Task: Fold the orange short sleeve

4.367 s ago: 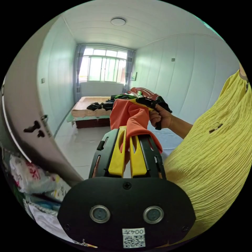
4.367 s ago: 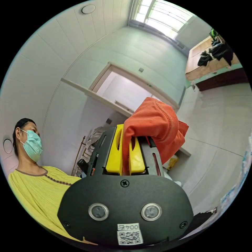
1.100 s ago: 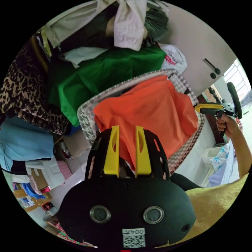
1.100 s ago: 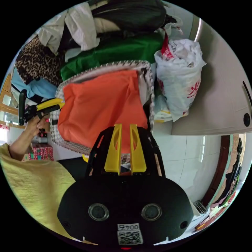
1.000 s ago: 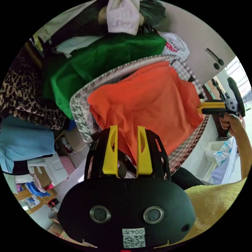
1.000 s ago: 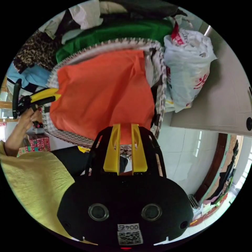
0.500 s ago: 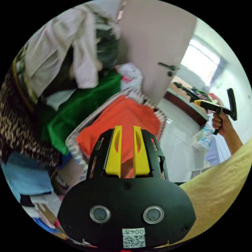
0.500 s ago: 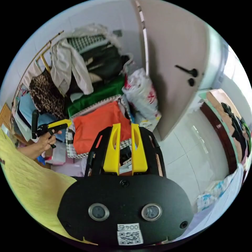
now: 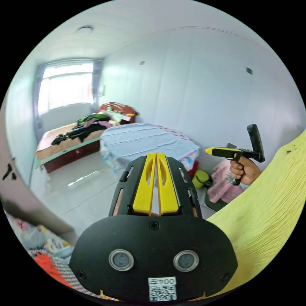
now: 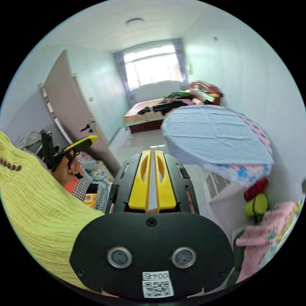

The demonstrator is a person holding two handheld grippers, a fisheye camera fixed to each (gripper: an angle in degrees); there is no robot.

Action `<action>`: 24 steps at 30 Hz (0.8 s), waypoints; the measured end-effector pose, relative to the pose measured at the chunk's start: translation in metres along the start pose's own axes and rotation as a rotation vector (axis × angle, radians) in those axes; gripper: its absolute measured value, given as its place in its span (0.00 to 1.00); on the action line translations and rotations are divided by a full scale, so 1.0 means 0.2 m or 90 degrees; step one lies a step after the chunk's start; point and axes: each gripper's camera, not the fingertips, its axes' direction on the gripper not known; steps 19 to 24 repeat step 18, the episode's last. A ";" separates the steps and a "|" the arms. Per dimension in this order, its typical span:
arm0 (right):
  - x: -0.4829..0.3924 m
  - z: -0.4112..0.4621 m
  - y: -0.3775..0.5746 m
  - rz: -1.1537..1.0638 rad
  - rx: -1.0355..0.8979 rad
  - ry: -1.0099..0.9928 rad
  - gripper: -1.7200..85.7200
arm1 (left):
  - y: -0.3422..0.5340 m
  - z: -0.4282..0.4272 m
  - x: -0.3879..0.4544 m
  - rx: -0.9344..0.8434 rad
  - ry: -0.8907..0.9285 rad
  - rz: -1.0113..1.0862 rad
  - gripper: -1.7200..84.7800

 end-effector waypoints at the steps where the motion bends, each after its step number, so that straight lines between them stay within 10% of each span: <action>1: 0.17 -0.20 0.02 0.043 0.014 0.042 0.04 | -0.05 0.20 0.14 0.005 0.045 0.023 0.03; 17: 2.02 -2.29 -0.34 0.406 0.095 0.606 0.09 | -0.47 2.58 1.16 -0.022 0.402 0.169 0.03; 24: 2.08 -2.36 -0.37 0.418 0.093 0.622 0.09 | -0.49 2.67 1.17 -0.023 0.409 0.166 0.03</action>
